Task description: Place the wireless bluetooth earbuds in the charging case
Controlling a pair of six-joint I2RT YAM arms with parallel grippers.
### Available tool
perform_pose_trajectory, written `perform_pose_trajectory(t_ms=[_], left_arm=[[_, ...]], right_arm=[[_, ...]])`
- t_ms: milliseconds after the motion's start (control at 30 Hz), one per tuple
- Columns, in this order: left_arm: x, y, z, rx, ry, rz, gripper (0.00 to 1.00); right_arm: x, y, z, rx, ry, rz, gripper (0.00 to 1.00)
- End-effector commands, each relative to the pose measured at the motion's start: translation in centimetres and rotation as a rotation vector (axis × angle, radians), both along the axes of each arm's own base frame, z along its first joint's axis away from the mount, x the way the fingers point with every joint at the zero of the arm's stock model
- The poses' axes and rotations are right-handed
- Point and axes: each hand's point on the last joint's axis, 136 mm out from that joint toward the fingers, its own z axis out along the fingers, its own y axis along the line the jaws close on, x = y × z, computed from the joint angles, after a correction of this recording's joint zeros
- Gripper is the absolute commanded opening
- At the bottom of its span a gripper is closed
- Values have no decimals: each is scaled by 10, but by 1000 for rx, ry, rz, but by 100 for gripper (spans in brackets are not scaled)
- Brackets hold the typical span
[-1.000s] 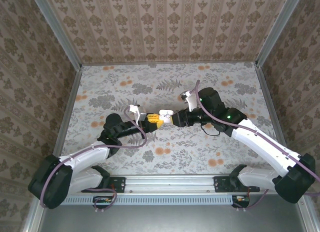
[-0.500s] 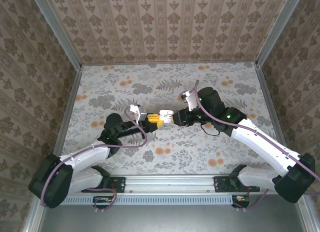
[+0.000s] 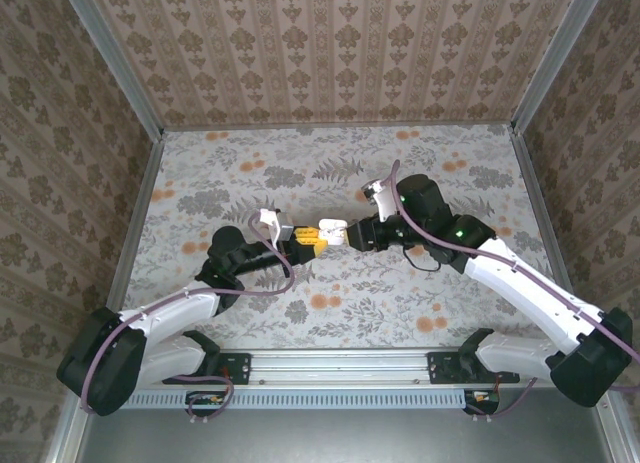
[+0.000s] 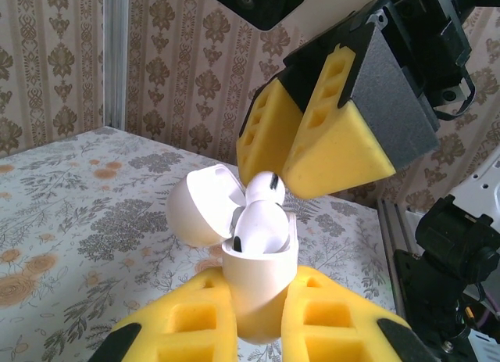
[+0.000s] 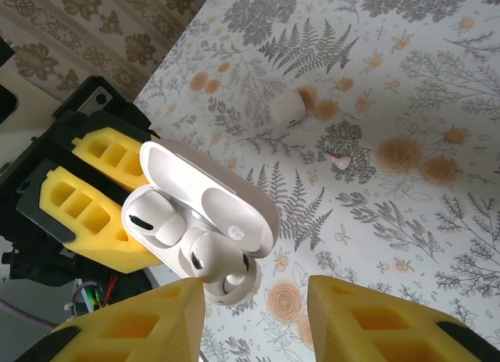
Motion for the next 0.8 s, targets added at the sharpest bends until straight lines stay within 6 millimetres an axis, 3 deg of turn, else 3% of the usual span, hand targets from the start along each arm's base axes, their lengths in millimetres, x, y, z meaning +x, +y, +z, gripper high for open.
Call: perform_pose_trajectory(t_ms=[0,233,433,567,767], left_arm=[[-4,-1,26,-57,-63,-28,0],[-4,-2,25,-54,-62,-27,0],[-6,-3,28,-62,-72,-39,0],[-9,-3,32,-76,-83,-54,0],[-12,-8,40,-97,-95,-97,0]], right_arm=[[-4,-6,5,-6,-26,-8,40],[-9,-3,13,34,-31,16,42],[22,-21,16,91,35,-158,43],[36,-20,21,212,132,-174,41],[47,-5,9,315,289,-129,37]])
